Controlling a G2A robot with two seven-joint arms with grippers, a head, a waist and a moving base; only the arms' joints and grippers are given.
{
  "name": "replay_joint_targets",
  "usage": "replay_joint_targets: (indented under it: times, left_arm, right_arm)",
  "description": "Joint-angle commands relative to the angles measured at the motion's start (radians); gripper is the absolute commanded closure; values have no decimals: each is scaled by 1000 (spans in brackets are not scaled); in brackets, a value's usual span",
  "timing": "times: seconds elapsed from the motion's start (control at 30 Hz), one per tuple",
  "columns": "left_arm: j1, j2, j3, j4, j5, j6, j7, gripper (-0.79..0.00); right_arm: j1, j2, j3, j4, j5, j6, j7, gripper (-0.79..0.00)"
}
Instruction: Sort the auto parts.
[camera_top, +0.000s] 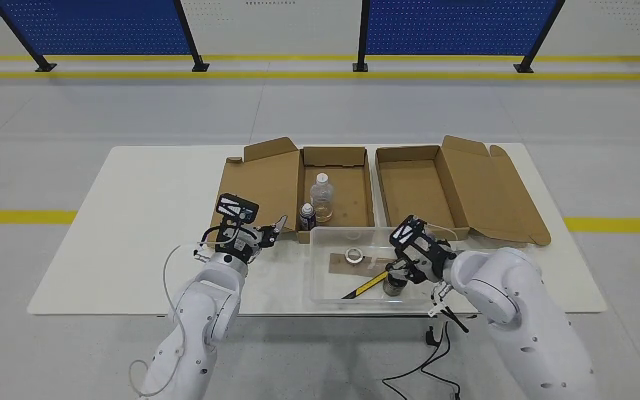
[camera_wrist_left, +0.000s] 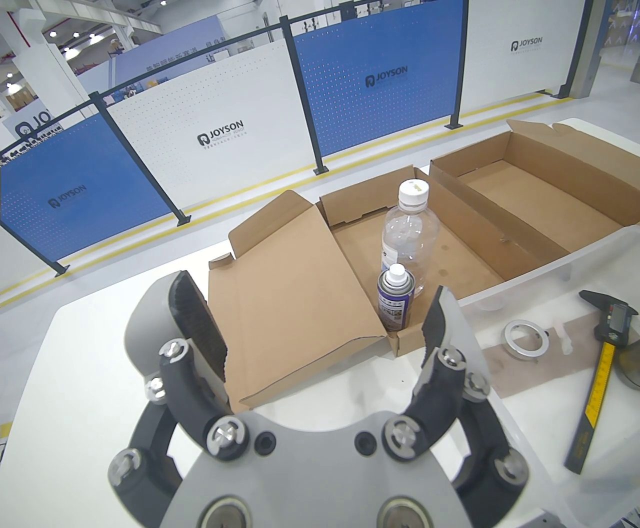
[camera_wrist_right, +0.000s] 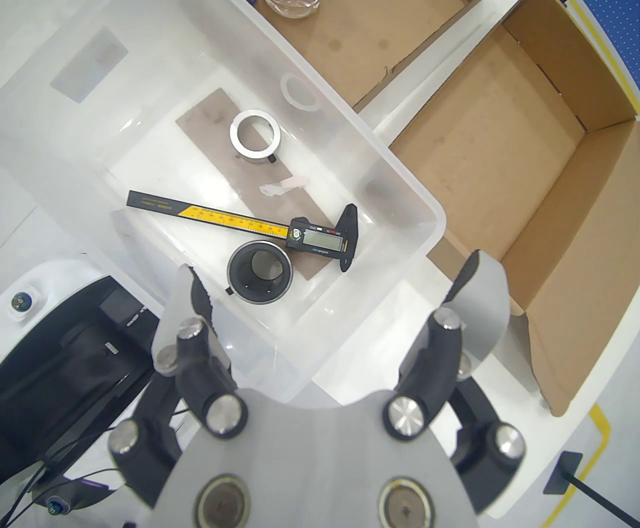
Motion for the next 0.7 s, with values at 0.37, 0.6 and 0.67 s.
replay_joint_targets:
  times: [0.37, 0.6, 0.67]
  left_arm:
    - [0, 0, 0, 0, 0, 0, 0, -785]
    - [0, 0, 0, 0, 0, 0, 0, -785]
    - [0, 0, 0, 0, 0, 0, 0, -785]
  right_arm:
    - [-11, 5, 39, -22, 20, 2, -44, -785]
    - [54, 5, 45, -59, 35, 176, 189, -785]
    - [93, 4, 29, -57, 35, 196, 259, -785]
